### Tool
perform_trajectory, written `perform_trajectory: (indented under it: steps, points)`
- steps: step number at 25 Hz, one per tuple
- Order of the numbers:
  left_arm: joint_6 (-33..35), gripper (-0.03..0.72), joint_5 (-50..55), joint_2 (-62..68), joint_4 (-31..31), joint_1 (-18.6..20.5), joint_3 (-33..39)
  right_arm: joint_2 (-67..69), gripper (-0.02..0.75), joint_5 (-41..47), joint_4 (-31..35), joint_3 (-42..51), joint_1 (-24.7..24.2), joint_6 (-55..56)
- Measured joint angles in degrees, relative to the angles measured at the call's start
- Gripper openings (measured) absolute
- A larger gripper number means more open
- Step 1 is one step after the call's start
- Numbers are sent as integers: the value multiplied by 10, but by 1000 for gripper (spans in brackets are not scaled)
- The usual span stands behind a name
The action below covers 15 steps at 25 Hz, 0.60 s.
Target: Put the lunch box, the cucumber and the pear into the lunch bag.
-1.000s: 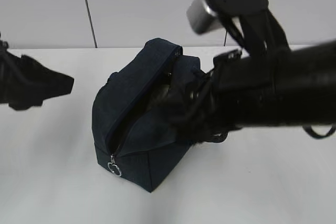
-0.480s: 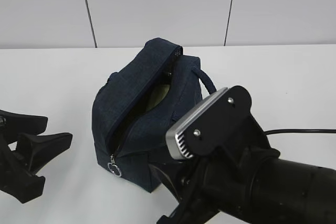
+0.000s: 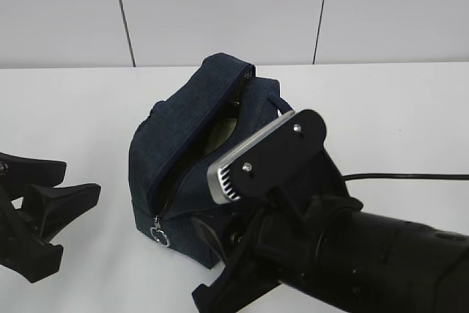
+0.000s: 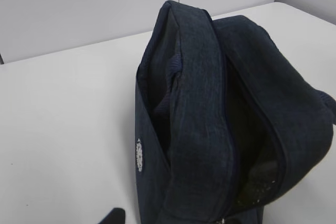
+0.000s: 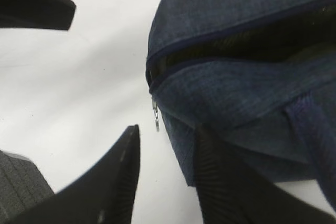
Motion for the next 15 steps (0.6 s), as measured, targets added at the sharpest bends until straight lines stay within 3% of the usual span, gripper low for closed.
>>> perform_trajectory:
  steps: [7, 15]
  points:
    - [0, 343, 20, 0, -2, 0, 0, 114, 309, -112, -108, -1, 64, 136]
    - [0, 343, 26, 0, -2, 0, -1, 236, 313, -266, -103, -7, 76, 177]
